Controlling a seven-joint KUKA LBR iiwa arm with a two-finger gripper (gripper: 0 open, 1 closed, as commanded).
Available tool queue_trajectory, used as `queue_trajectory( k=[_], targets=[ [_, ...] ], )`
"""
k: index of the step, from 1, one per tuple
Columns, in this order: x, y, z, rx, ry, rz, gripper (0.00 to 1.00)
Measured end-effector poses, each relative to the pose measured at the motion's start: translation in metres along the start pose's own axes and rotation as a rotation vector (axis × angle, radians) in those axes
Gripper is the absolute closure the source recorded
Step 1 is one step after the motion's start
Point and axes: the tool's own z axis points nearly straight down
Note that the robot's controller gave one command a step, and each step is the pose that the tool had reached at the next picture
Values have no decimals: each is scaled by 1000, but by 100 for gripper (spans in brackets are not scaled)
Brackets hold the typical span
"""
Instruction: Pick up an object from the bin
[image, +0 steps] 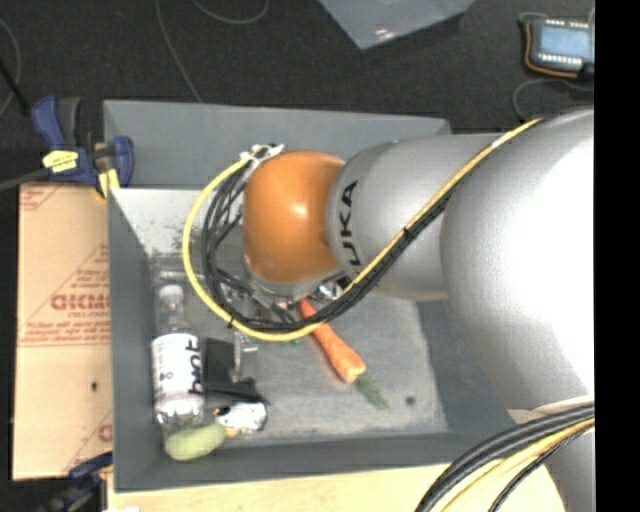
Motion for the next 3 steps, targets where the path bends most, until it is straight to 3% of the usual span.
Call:
queue_trajectory(
  k=[1,2,3],
  targets=[
    [18,-16,52,-1,-2,-18,0],
    [34,-10,62,-1,0,63,100],
    [34,-10,62,-1,0,64,100]
  ],
)
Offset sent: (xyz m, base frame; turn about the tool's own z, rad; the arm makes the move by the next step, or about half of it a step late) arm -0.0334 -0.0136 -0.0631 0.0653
